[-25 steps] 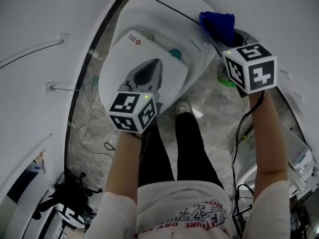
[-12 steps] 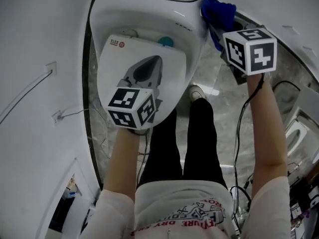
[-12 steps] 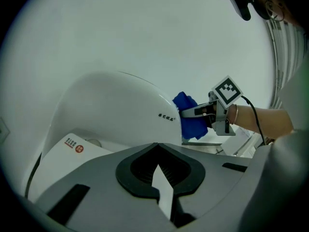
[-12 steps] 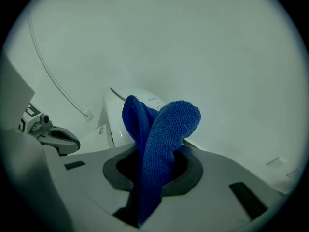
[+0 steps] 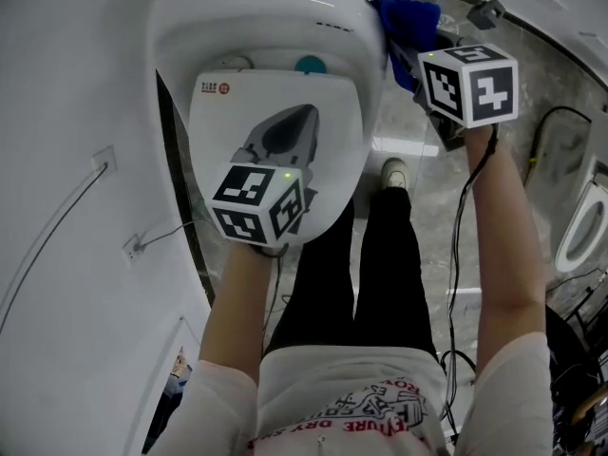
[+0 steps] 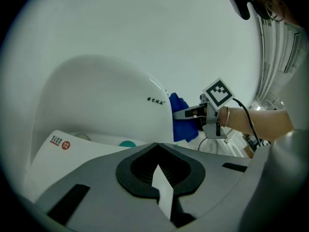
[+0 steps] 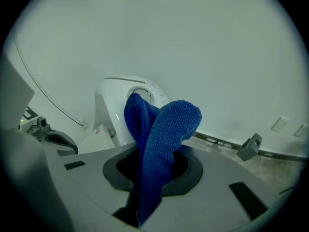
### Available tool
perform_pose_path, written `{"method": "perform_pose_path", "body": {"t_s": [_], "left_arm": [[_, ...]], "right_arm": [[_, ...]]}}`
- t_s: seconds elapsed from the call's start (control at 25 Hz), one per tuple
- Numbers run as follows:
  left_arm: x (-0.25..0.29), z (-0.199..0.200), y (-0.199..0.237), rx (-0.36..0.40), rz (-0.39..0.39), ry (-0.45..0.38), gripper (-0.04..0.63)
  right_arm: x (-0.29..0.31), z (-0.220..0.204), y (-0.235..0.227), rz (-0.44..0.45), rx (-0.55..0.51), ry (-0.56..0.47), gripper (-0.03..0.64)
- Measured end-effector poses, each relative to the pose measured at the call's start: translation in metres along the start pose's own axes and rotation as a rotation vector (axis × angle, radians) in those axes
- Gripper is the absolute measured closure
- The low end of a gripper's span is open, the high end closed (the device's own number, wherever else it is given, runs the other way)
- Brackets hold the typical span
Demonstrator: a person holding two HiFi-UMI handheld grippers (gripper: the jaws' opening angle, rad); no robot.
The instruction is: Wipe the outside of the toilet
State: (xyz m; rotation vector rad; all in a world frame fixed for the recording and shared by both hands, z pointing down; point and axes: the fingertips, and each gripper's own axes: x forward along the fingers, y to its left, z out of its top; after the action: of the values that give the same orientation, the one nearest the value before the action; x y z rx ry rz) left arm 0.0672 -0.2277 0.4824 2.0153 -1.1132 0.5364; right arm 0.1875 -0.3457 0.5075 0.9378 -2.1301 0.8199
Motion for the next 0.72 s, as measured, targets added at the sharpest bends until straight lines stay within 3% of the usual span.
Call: {"method": "perform_pose_path", "body": {"t_s": [0.44,0.72], "left_arm": [[0.023,-0.051,-0.041,-0.006,-0.028,0.049,0.588],[0.017,-0.094,-0.072,0.006,-0.034,0.062,0.588]], "right_arm": [[0.017,-0.090,0.007,0.092,0.129,0.072,0.545],[0.027,-0.156,0.022,0.143,0.091,0.150,0.545]]}}
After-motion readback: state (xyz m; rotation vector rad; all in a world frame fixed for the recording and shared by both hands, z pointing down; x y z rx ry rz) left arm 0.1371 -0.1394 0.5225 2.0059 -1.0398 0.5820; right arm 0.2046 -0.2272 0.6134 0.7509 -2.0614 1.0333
